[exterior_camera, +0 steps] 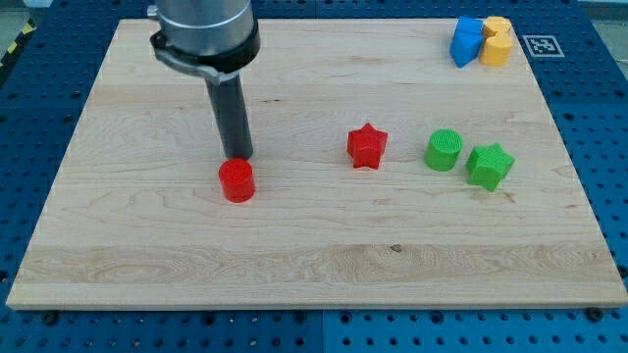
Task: Slide the red circle towards the bottom left of the board
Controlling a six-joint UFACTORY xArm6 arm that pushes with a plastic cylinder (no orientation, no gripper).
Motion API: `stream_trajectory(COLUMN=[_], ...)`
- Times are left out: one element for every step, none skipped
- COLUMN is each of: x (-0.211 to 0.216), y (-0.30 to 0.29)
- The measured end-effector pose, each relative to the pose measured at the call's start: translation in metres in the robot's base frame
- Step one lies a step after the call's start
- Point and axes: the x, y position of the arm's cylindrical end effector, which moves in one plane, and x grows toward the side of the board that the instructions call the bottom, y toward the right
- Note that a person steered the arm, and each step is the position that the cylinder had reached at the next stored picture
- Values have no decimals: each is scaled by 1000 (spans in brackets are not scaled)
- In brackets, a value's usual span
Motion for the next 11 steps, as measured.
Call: stream_trajectory(x=[-3, 32, 66, 98, 68, 39, 17, 9, 28, 75, 84], y=[32, 46, 30, 3, 19, 28, 21, 4, -29, -49, -63])
